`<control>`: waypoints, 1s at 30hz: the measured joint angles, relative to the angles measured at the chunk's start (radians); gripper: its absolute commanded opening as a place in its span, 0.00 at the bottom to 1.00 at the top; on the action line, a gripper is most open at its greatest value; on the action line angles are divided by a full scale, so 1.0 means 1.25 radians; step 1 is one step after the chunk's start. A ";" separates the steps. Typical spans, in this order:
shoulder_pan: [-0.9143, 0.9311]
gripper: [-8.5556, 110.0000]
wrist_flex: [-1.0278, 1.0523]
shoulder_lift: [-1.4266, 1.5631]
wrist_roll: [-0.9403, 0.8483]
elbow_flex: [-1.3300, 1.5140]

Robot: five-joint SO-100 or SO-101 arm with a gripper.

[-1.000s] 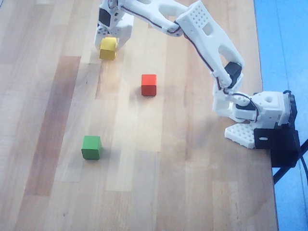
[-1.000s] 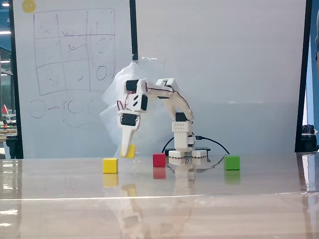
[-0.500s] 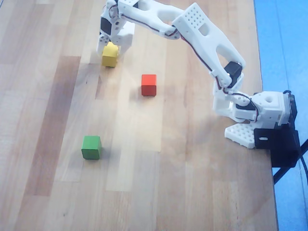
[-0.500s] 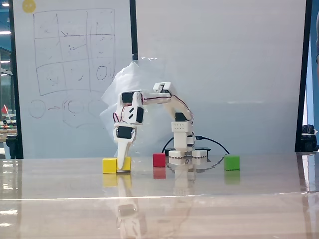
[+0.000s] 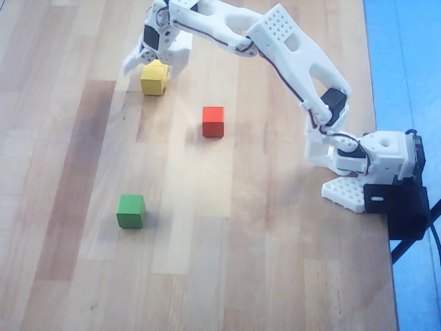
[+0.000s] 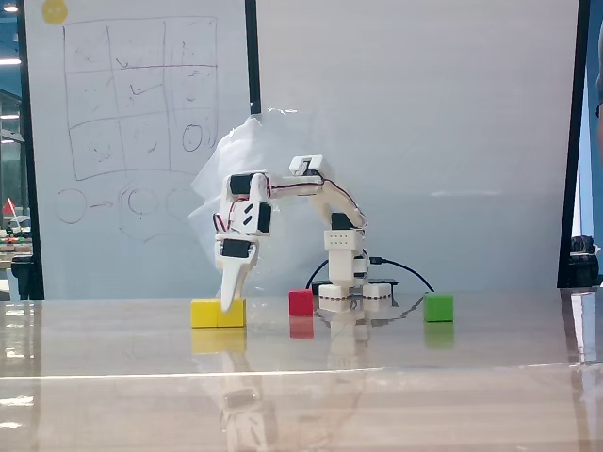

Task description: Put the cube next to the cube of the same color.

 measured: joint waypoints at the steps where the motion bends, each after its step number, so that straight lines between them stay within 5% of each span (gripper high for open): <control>1: 0.000 0.43 0.013 0.001 0.000 -0.001; 7: 0.000 0.37 0.102 0.102 0.049 -0.001; 15: -0.049 0.06 0.148 0.420 0.238 0.171; 22: -0.206 0.06 -0.005 0.842 0.299 0.674; 30: -0.512 0.07 -0.310 1.492 0.382 1.498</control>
